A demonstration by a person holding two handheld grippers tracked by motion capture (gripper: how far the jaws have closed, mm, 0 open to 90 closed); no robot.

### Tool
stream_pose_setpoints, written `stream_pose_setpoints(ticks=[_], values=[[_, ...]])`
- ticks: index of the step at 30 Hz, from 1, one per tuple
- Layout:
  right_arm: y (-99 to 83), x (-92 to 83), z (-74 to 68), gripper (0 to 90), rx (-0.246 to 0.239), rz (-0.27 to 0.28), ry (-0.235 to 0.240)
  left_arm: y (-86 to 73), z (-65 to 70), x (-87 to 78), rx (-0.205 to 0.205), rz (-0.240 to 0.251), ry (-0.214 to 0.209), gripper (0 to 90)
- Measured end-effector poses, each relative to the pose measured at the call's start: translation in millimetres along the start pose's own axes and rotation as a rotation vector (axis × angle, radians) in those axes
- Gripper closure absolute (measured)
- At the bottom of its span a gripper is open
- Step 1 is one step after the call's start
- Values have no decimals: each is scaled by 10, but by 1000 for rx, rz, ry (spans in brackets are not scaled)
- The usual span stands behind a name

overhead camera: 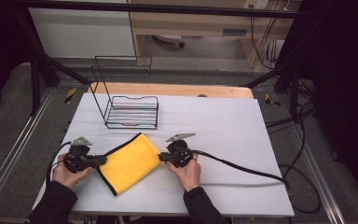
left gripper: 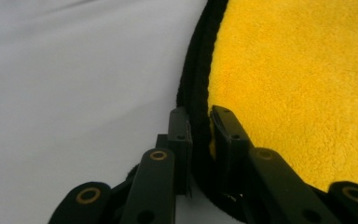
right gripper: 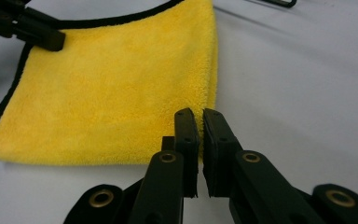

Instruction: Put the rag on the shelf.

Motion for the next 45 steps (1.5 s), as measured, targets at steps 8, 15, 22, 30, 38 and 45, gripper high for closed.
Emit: stream_pose_setpoints(ticks=[8,15,22,30,38,45], values=[[180,76,179,853,-65,5,-31,-129,400,-37,-50,26,39,776],[196,258,293,843,-94,-10,-63,-141,469,-20,-9,52,59,735],[174,172,252,775,-122,10,-120,-26,369,-91,69,97,85,512],[94,-48,313,486,-106,94,-66,138,261,-34,114,101,67,306],[-93,-237,474,210,-97,122,-61,355,208,137,124,98,39,161],[-201,-452,596,72,-80,142,-51,602,178,289,144,86,60,146]])
Point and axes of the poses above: each handheld gripper's, and its own axes: x roughly forward along the jaws, y roughly out of its top, z roughly to its right, the point moved 1 cm from there along x, roughly forward along the jaws, and after that the axes turned 8 degrees about x, right-handed, at the moved point
